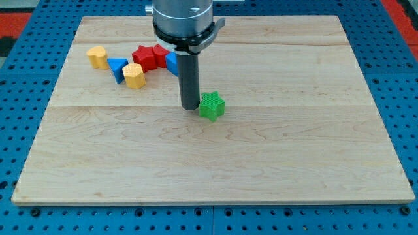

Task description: Push the blue triangle into the blue cube

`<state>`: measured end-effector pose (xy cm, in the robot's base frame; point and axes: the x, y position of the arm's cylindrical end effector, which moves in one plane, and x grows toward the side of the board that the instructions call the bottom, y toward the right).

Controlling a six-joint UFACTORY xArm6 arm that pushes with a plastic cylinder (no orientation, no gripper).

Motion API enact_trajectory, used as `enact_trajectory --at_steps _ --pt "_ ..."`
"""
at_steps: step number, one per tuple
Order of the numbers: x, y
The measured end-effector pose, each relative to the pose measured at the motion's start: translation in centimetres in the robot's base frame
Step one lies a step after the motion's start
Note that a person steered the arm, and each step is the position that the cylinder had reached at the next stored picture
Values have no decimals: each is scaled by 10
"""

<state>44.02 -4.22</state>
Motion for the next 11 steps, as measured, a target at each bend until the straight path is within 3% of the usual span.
enact_trajectory --at_steps 2,3,4,6,8,10,11 --pt "46 87" --pt "59 -19" --pt "40 -113" --pt "-23 -177" --pt "-77 -142" --pt "-103 -121" --pt "-104 -74"
